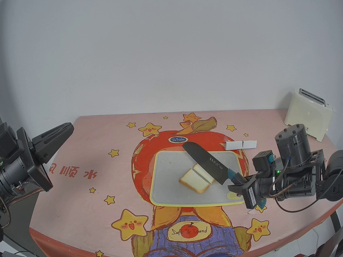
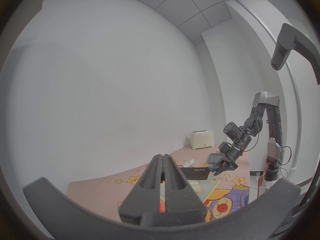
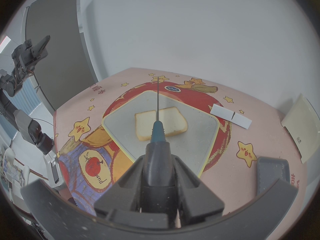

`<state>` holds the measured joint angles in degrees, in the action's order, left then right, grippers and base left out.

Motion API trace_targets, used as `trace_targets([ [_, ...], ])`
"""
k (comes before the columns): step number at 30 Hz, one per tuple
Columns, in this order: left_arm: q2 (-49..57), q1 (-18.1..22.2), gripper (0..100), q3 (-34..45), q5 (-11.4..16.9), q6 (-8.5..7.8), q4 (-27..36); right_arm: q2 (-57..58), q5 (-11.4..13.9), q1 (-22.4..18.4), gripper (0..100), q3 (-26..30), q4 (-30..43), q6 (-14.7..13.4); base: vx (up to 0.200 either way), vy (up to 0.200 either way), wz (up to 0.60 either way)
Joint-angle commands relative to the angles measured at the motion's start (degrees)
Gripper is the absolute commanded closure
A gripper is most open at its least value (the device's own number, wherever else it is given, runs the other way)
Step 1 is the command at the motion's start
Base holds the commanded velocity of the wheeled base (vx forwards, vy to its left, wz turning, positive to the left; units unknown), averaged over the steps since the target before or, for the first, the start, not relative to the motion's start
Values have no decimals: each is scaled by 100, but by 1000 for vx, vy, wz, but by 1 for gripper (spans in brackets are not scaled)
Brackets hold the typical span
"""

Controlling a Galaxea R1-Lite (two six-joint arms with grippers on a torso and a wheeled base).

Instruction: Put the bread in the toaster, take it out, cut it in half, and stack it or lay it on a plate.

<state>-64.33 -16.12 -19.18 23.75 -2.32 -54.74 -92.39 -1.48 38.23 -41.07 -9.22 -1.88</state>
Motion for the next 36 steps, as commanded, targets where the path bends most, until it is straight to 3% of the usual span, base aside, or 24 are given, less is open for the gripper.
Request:
trace_targets([
  [1,-9,-6,100,-7,-2,3,-2,178,24,-26,100,-41,-1,-14,0,0,0],
  [5,-9,-6,100,-34,-2,12,-2,204,33,-140,100,-59,-10,-85,0,0,0],
  [11,17,-6,100,-42,7,12,-2,257,33,-167,100,-191,-36,-533,0,0,0],
  [15,26,-6,100,-60,7,12,-11,389,-11,-193,100,-112,-608,-665,0,0,0],
  [24,17,-6,100,-7,16,3,-11,424,-28,-281,100,899,-2550,-656,0,0,0],
  [27,-9,-23,100,2,33,3,-2,503,33,-413,100,1532,-3376,-638,0,0,0],
  [36,-9,-14,100,125,16,-6,7,485,-46,-61,100,2033,-3833,-568,0,0,0],
])
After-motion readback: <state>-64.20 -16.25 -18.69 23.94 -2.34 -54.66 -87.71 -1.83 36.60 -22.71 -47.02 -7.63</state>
